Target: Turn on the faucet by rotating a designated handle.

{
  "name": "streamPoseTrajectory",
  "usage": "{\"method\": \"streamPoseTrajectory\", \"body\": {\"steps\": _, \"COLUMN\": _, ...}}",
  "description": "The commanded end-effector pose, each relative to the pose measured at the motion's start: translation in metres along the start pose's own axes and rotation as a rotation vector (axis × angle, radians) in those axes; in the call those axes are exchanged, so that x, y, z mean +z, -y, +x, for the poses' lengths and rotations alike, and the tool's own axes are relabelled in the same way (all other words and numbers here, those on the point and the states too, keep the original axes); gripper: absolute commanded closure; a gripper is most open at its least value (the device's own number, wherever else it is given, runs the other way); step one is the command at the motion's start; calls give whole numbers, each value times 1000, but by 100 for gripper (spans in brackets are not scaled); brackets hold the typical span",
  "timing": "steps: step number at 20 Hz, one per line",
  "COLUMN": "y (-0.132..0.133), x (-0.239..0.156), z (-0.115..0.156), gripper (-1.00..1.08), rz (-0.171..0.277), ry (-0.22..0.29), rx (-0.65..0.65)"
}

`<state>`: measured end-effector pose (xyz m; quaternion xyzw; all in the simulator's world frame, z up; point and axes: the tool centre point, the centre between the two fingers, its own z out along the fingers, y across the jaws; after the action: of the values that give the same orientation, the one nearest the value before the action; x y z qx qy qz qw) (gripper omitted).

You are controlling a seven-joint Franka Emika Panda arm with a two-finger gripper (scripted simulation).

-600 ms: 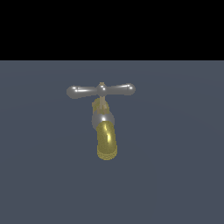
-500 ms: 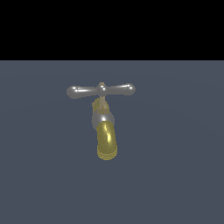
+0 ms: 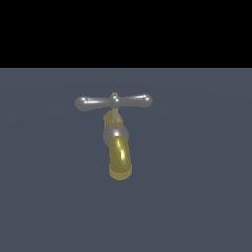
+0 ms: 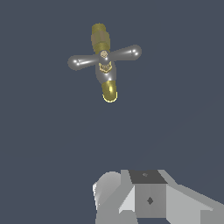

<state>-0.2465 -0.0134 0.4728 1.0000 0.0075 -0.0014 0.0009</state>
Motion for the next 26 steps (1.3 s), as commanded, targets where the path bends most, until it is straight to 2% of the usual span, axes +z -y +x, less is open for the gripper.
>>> {"method": "streamPoseTrajectory", "body": {"steps": 1, "y": -3, "x": 5, "z": 1, "gripper": 108, "rz": 0, "ry": 0, "rx": -31}}
{"method": "streamPoseTrajectory", "body": {"steps": 8, "y": -17, "x": 27, "z": 8, "gripper": 108, "rz": 0, "ry": 0, "rx": -165}}
{"method": "streamPoseTrajectory", "body": {"steps": 26, "y": -55, "x": 99, "z": 41, "gripper": 108, "rz": -2, "ry": 0, "rx": -608}}
